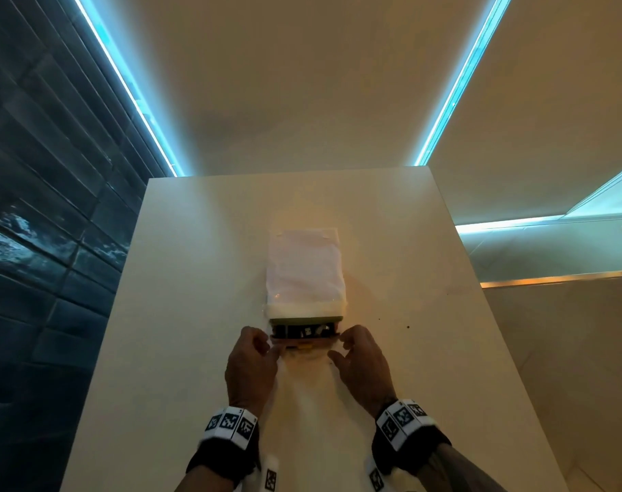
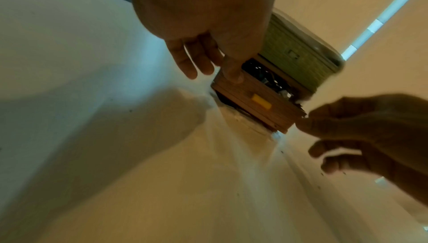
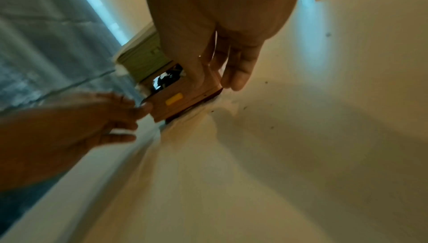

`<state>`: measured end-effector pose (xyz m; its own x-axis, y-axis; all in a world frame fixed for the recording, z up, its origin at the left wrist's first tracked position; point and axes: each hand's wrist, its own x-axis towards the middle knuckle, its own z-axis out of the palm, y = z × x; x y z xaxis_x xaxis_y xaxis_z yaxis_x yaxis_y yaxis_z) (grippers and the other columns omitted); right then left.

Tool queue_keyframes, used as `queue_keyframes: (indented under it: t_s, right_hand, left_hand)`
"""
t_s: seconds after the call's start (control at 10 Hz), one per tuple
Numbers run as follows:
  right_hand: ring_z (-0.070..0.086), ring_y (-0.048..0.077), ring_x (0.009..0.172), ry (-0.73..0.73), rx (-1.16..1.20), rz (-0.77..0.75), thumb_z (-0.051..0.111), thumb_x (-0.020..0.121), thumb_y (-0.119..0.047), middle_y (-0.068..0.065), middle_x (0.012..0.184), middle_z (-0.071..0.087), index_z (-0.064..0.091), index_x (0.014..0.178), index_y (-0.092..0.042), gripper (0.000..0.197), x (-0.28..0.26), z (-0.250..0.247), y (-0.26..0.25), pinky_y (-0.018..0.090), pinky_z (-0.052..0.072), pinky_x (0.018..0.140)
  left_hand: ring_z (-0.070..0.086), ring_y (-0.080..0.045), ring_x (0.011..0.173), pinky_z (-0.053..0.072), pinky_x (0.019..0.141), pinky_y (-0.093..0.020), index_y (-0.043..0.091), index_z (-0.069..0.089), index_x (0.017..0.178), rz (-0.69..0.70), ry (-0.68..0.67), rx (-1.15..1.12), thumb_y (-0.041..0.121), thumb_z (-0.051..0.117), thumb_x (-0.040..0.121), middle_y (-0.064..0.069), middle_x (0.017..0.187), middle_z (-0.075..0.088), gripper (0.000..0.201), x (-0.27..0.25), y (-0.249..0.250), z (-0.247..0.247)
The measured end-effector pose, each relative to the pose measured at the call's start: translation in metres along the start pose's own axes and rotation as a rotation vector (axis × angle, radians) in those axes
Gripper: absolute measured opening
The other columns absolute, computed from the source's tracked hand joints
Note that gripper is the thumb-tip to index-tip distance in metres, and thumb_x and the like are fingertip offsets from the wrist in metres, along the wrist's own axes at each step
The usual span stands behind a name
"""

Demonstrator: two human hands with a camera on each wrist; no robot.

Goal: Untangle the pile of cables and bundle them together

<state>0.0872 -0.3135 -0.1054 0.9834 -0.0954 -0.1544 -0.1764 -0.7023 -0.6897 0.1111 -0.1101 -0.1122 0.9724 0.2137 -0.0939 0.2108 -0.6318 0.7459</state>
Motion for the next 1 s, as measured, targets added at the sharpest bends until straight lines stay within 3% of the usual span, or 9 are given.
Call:
queue_keyframes:
  t_s: [0.1,0.2,0.4,0.6,0.7,0.8,0.9,1.0]
  right_hand:
    - [0.059,0.015,0.082,-0.012,0.125,0.146,0.077,0.079,-0.030,-0.006,0.103,0.057,0.045,0.124,-0.023,0.055,0.014,0.005,0.005,0.022,0.043,0.066]
    - [0.056,0.015,0.079,0.020,0.096,0.041,0.074,0.083,-0.033,-0.004,0.101,0.059,0.053,0.127,-0.022,0.050,0.028,0.008,0.010,0.029,0.047,0.067]
    - [0.053,0.016,0.076,0.043,0.055,0.004,0.072,0.085,-0.027,-0.005,0.092,0.058,0.062,0.109,-0.019,0.028,0.047,0.005,0.014,0.029,0.043,0.065]
    - [0.053,0.019,0.076,0.024,0.017,-0.006,0.072,0.085,-0.027,-0.001,0.089,0.058,0.061,0.103,-0.015,0.024,0.057,0.000,0.013,0.034,0.045,0.064]
    - [0.053,0.015,0.075,0.022,0.022,-0.008,0.072,0.084,-0.027,-0.003,0.087,0.059,0.061,0.102,-0.016,0.023,0.057,-0.001,0.014,0.033,0.048,0.064]
    - [0.054,0.014,0.077,-0.006,0.045,-0.001,0.070,0.086,-0.027,-0.005,0.090,0.059,0.060,0.104,-0.017,0.023,0.056,-0.001,0.013,0.028,0.046,0.064]
    - [0.052,0.012,0.079,-0.040,0.057,0.019,0.070,0.085,-0.027,-0.005,0.091,0.057,0.057,0.102,-0.018,0.023,0.056,-0.001,0.013,0.018,0.038,0.062]
    - [0.057,0.011,0.080,-0.095,0.077,0.094,0.071,0.083,-0.020,-0.006,0.089,0.061,0.057,0.103,-0.021,0.024,0.048,-0.005,0.024,0.019,0.044,0.066]
  left_hand:
    - [0.065,-0.017,0.069,0.055,0.064,-0.032,0.017,0.061,0.105,-0.029,-0.038,-0.044,0.019,0.083,0.073,0.011,0.070,0.064,0.039,0.008,-0.008,0.000]
    - [0.067,-0.013,0.071,0.056,0.068,-0.031,0.018,0.065,0.112,-0.004,-0.067,-0.050,0.019,0.083,0.073,0.010,0.073,0.068,0.044,0.015,-0.009,-0.001]
    - [0.068,-0.017,0.070,0.055,0.062,-0.029,0.022,0.068,0.098,0.043,-0.068,-0.053,0.036,0.082,0.074,0.002,0.076,0.073,0.032,0.030,-0.003,-0.001]
    - [0.065,-0.010,0.067,0.053,0.057,-0.027,0.030,0.062,0.081,0.051,-0.092,-0.049,0.043,0.082,0.070,0.011,0.071,0.068,0.027,0.039,-0.001,-0.005]
    - [0.063,-0.009,0.064,0.049,0.053,-0.026,0.035,0.056,0.073,0.053,-0.087,-0.078,0.043,0.083,0.068,0.010,0.067,0.067,0.028,0.038,0.000,-0.007]
    - [0.064,-0.007,0.066,0.050,0.053,-0.026,0.035,0.056,0.078,0.041,-0.098,-0.058,0.042,0.082,0.071,0.011,0.070,0.068,0.028,0.036,0.002,-0.006]
    - [0.065,-0.004,0.069,0.049,0.056,-0.023,0.032,0.059,0.093,-0.018,-0.178,0.008,0.035,0.080,0.076,0.013,0.077,0.068,0.026,0.034,-0.002,-0.010]
    - [0.066,-0.003,0.071,0.054,0.061,-0.026,0.038,0.060,0.097,-0.086,-0.172,0.019,0.027,0.080,0.077,0.012,0.077,0.068,0.030,0.024,-0.024,-0.020]
